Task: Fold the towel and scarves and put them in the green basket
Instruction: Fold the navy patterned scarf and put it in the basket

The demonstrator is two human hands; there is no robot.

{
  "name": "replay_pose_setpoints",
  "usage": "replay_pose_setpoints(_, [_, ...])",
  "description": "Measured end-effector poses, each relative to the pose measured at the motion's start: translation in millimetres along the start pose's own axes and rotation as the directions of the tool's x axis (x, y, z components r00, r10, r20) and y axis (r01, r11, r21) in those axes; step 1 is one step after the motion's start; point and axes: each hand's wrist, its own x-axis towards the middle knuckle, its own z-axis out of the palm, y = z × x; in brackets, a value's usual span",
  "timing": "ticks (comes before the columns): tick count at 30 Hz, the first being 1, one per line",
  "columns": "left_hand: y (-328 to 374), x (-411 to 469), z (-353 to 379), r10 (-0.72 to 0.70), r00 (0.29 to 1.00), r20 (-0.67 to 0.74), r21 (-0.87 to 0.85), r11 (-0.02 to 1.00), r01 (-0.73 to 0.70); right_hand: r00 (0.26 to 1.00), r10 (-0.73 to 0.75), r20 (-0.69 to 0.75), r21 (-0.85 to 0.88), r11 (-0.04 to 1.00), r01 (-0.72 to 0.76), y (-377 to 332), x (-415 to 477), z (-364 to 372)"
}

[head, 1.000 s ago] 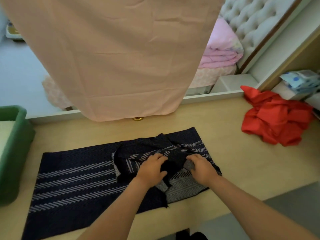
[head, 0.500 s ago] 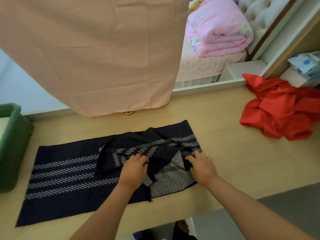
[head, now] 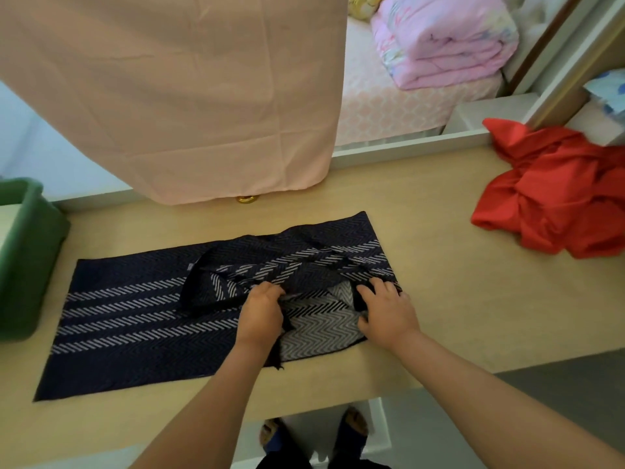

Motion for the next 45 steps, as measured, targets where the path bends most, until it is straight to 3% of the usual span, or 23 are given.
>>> replay_pose_setpoints(4, [-11, -8, -37, -0.015, 0.998, -0.056, -0.091, 0.996, 0.01, 0.996, 0.084, -0.015, -0.042, 0.996, -0.084, -7, 1, -5])
replay_pose_setpoints(9, [-43, -23, -76, 0.192, 0.981, -0.022, 0.133, 0.973, -0.187, 0.993, 0.112, -0.032, -0.162, 0.98, -0.116, -13, -7, -17])
replay_pose_setpoints(12, [-60, -30, -85, 0.284, 0.959, 0.003, 0.194, 0.94, -0.279, 0.983, 0.138, -0.12, -0.153, 0.976, -0.156, -9, -17, -24])
replay_pose_setpoints(15, [-66, -34, -77, 0.188, 0.953, 0.238, 0.225, 0.944, -0.242, 0.964, 0.134, -0.23, -0.152, 0.973, -0.172, -2, -28, -25])
replay_pose_setpoints(18, [-59, -37, -62, -0.049, 0.858, 0.512, 0.429, 0.88, -0.205, 0.935, 0.135, -0.328, -0.133, 0.973, -0.187, 4, -47, -20])
replay_pose_setpoints(21, [-43, -41, -49, -0.086, 0.896, 0.436, 0.57, 0.796, -0.202, 0.956, 0.215, -0.197, -0.084, 0.968, -0.235, 7, -67, -16])
replay_pose_setpoints(23, [-29, -41, -42, 0.017, 0.947, 0.321, 0.543, 0.816, -0.199, 0.953, 0.291, -0.081, -0.016, 0.956, -0.293, 10, -77, -7])
replay_pose_setpoints(25, [-12, -41, -32, 0.139, 0.954, 0.264, 0.436, 0.865, -0.247, 0.936, 0.35, -0.02, 0.138, 0.929, -0.344, 11, -87, 1])
replay_pose_setpoints(30, [34, -30, -6, 0.321, 0.905, 0.278, 0.149, 0.917, -0.371, 0.874, 0.454, 0.172, 0.549, 0.693, -0.468, 16, -100, 12])
replay_pose_setpoints(36, [89, 5, 22, 0.425, 0.818, 0.388, -0.026, 0.892, -0.451, 0.884, 0.422, 0.203, 0.68, 0.588, -0.437, 29, -79, 7])
replay_pose_setpoints(39, [114, 33, 35, 0.426, 0.793, 0.434, 0.002, 0.88, -0.474, 0.85, 0.472, 0.233, 0.73, 0.493, -0.474, 39, -50, 4])
replay_pose_setpoints(43, [135, 71, 51, 0.282, 0.768, 0.575, 0.171, 0.877, -0.449, 0.858, 0.467, 0.214, 0.632, 0.603, -0.486, 57, -12, 0])
replay_pose_setpoints(45, [142, 89, 60, 0.194, 0.744, 0.64, 0.243, 0.867, -0.435, 0.866, 0.459, 0.198, 0.679, 0.574, -0.459, 68, 5, -1])
